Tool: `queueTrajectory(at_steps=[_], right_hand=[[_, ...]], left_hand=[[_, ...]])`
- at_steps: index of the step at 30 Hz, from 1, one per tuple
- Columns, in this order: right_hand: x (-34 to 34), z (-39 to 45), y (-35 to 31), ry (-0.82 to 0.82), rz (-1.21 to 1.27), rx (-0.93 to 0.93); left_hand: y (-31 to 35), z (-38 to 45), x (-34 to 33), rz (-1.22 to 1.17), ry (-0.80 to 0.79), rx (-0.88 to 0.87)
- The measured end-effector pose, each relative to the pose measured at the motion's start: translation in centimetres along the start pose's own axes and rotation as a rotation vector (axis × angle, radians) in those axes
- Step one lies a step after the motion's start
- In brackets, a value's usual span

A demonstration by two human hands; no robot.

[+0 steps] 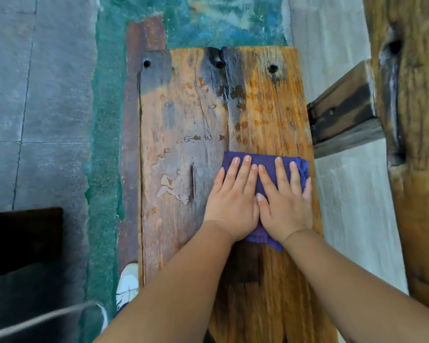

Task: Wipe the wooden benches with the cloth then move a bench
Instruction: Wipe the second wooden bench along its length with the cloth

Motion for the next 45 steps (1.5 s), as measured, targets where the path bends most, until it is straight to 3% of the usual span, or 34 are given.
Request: queueTrajectory(at_steps=[10, 18, 38, 45], right_hand=[[0.4, -1.9, -17.3, -0.025, 0.035, 0.301], [1.4, 1.3, -18.0, -0.005, 0.009, 0.363], [10.8, 27.1, -18.0, 0.096, 0.037, 0.21], [11.2, 27.8, -18.2, 0.083, 0.061, 0.221]], left_hand=[[-13.6, -10.0, 2.7, 0.017, 0.043, 0.263], [-15.0, -7.2, 3.0, 0.036, 0.01, 0.237], [-24.0, 17.6, 12.6, -0.001, 0.114, 0.268], [-23.9, 18.1, 13.0, -0.023, 0.079, 0.262]])
Point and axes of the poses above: each hand's wrist, its own z-axis towards the middle knuckle, its own x-axis out of the back of the hand, y = z × x, the point moved 10 cm from there along z, towards the middle knuckle, and after that the axes turned 1 degree about x, right-handed, at the moved point
